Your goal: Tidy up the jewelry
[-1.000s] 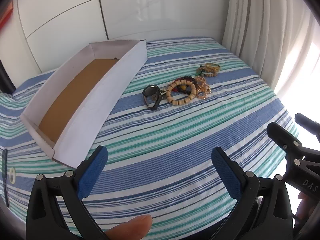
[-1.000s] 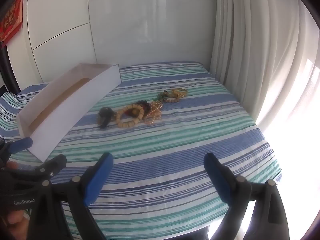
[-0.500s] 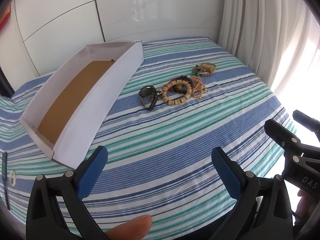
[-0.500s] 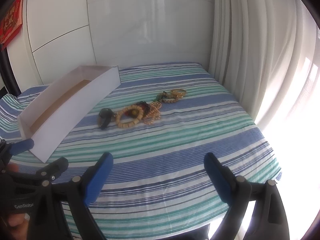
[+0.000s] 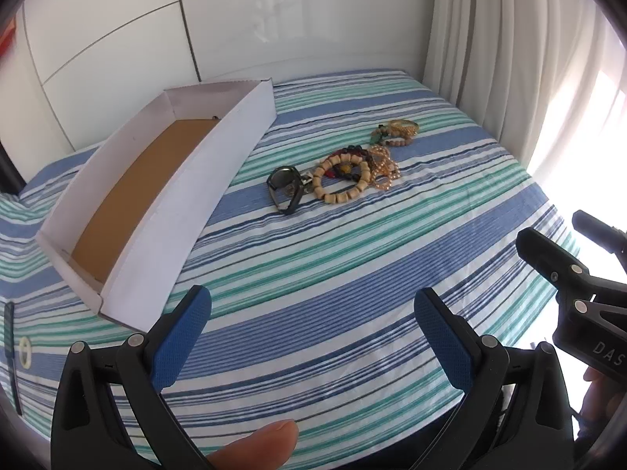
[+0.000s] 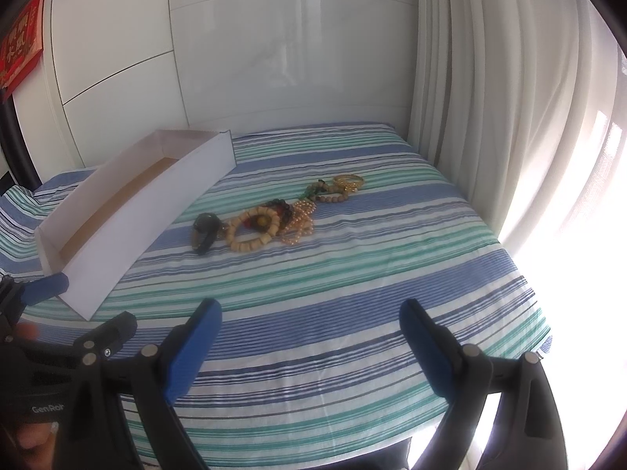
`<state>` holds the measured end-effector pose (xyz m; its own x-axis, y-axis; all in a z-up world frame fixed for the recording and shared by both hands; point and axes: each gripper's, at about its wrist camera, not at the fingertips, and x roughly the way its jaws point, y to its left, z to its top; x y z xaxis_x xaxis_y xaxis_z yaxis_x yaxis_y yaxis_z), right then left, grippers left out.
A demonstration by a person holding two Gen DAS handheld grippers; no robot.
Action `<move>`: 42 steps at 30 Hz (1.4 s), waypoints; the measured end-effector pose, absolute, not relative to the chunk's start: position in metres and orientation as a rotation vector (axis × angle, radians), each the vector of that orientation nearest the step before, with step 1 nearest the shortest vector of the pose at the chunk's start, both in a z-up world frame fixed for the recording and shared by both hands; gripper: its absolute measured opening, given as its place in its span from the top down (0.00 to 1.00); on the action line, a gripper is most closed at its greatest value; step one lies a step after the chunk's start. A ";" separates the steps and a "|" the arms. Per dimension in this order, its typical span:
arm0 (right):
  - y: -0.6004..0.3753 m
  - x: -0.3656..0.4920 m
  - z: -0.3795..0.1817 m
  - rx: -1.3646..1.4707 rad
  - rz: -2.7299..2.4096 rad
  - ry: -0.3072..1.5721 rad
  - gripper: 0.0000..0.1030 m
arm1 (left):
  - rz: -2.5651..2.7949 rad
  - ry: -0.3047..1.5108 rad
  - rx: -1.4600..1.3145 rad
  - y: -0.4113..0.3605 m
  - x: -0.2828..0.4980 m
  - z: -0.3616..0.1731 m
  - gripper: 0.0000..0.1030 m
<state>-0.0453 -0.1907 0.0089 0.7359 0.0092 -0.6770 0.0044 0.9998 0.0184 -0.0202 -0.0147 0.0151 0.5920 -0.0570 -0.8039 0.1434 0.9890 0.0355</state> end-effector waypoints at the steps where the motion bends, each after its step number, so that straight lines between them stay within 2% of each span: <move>1: -0.191 -0.045 0.009 0.020 0.003 0.745 0.09 | -0.117 0.931 0.102 -0.015 -0.020 0.015 0.00; 42: -0.192 -0.039 0.007 0.034 0.010 0.743 0.09 | -0.094 0.959 0.090 -0.007 -0.016 0.007 0.00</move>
